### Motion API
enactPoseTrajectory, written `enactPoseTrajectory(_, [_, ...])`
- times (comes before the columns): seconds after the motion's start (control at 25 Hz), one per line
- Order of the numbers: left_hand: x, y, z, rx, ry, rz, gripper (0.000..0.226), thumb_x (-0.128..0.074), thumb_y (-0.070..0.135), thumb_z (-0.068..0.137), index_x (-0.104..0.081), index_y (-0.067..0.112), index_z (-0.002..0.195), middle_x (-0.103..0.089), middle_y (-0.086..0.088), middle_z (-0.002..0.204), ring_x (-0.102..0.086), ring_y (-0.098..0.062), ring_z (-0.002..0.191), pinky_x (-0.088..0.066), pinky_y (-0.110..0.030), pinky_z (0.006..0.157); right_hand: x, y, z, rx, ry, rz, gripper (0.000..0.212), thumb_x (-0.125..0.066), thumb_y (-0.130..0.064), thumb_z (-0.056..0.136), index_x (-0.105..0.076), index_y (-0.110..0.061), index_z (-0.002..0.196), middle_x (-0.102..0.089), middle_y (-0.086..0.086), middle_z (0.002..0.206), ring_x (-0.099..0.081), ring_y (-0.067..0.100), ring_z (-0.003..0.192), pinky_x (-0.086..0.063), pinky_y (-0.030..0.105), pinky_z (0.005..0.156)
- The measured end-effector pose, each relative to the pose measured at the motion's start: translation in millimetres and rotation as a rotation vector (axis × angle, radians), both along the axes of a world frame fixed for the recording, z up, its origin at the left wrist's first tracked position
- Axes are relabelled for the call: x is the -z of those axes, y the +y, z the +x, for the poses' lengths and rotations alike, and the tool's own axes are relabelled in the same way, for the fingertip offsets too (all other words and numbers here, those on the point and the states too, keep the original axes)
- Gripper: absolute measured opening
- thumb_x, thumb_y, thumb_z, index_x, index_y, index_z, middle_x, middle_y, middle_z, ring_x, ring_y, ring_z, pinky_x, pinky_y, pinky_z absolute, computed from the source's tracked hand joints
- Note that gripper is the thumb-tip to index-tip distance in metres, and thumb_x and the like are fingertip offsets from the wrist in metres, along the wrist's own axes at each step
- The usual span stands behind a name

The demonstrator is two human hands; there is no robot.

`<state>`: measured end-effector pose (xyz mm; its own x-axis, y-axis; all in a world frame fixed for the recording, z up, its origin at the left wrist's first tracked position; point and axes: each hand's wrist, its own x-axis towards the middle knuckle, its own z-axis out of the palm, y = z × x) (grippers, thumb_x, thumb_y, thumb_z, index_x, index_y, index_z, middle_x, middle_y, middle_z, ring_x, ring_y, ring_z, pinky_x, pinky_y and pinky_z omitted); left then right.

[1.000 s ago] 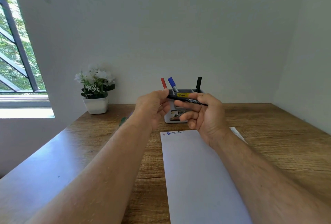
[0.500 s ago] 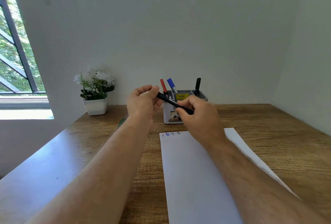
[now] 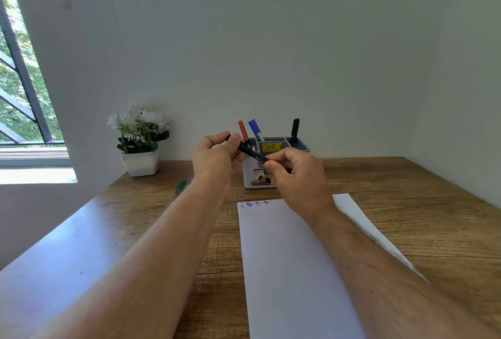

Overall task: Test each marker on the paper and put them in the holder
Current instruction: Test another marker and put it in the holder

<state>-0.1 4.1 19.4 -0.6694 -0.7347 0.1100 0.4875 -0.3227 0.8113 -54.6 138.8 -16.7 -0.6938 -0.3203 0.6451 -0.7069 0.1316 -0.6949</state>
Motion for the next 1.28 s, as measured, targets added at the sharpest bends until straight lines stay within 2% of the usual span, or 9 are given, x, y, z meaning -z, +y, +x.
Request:
enactPoseTrajectory(0.24, [3,16,0,0.069,-0.068,-0.213,0.038,-0.065,-0.005,0.087,-0.055,0.02,0.113,-0.072,-0.015,0.096,-0.075,-0.021,0.075,-0.06,-0.031,0.062,3,-2,0,0.013,0.012,0.034,0.002,-0.063,-0.022,0.094,-0.064,-0.023,0.092,-0.071,-0.004,0.079,-0.068,0.007,0.07,-0.057,0.022,0.061])
enactPoseTrajectory(0.36, [-1,22,3,0.015,-0.071,-0.33,0.041,-0.067,-0.003,0.086,-0.053,0.026,0.11,-0.072,-0.014,0.098,-0.075,-0.022,0.075,-0.061,-0.036,0.062,5,0,-1,0.076,0.049,0.044,0.018,-0.053,-0.026,0.099,-0.067,-0.016,0.094,-0.071,-0.002,0.083,-0.069,0.009,0.074,-0.058,0.026,0.061])
enactPoseTrajectory(0.48, [-9,25,8,-0.09,-0.023,-0.487,0.046,-0.069,-0.003,0.085,-0.05,0.027,0.114,-0.071,-0.012,0.098,-0.075,-0.019,0.078,-0.061,-0.036,0.066,2,2,-6,0.288,0.059,-0.03,0.032,-0.042,-0.024,0.101,-0.068,-0.013,0.087,-0.067,-0.004,0.077,-0.062,0.007,0.066,-0.045,0.019,0.048])
enactPoseTrajectory(0.6, [-21,33,10,-0.177,0.088,-0.617,0.046,-0.066,-0.004,0.087,-0.049,0.03,0.113,-0.071,-0.002,0.097,-0.073,-0.016,0.085,-0.061,-0.04,0.077,1,5,-7,0.449,0.013,-0.026,0.033,-0.04,-0.022,0.101,-0.055,-0.015,0.073,-0.052,-0.008,0.059,-0.048,0.004,0.051,-0.027,0.016,0.041])
enactPoseTrajectory(0.76, [-40,41,-2,-0.337,0.208,-0.795,0.046,-0.071,0.004,0.083,-0.048,0.035,0.109,-0.072,0.005,0.09,-0.071,-0.01,0.084,-0.057,-0.028,0.078,2,3,-8,0.462,0.014,0.009,0.033,-0.039,-0.019,0.098,-0.049,-0.016,0.068,-0.044,-0.009,0.056,-0.041,0.001,0.049,-0.024,0.01,0.037])
enactPoseTrajectory(0.92, [-50,42,-34,-0.356,0.184,-0.821,0.045,-0.072,0.004,0.082,-0.049,0.031,0.109,-0.07,0.007,0.086,-0.068,-0.003,0.08,-0.055,-0.018,0.076,3,2,-10,0.455,0.042,0.056,0.031,-0.041,-0.017,0.097,-0.05,-0.015,0.068,-0.045,-0.008,0.057,-0.044,0.002,0.049,-0.028,0.009,0.034])
enactPoseTrajectory(1.0, [-49,42,-53,-0.32,0.125,-0.882,0.042,-0.072,0.005,0.083,-0.051,0.026,0.112,-0.068,0.008,0.085,-0.067,-0.002,0.079,-0.056,-0.019,0.074,4,1,-12,0.456,0.047,0.064,0.032,-0.041,-0.018,0.096,-0.051,-0.015,0.066,-0.047,-0.006,0.057,-0.047,0.007,0.05,-0.03,0.016,0.04])
enactPoseTrajectory(1.16, [-41,44,-80,-0.275,-0.033,-1.086,0.041,-0.069,0.005,0.085,-0.051,0.021,0.118,-0.067,0.002,0.089,-0.067,-0.011,0.079,-0.055,-0.022,0.069,5,-1,-12,0.463,0.059,0.08,0.03,-0.042,-0.02,0.095,-0.057,-0.013,0.071,-0.052,-0.001,0.059,-0.052,0.014,0.052,-0.035,0.022,0.045])
enactPoseTrajectory(1.28, [-34,45,-92,-0.249,-0.164,-1.167,0.04,-0.067,0.005,0.086,-0.053,0.022,0.12,-0.068,-0.004,0.09,-0.066,-0.013,0.076,-0.053,-0.02,0.062,5,-2,-12,0.443,0.058,0.104,0.03,-0.042,-0.021,0.095,-0.064,-0.009,0.079,-0.061,0.005,0.068,-0.059,0.02,0.059,-0.048,0.028,0.05])
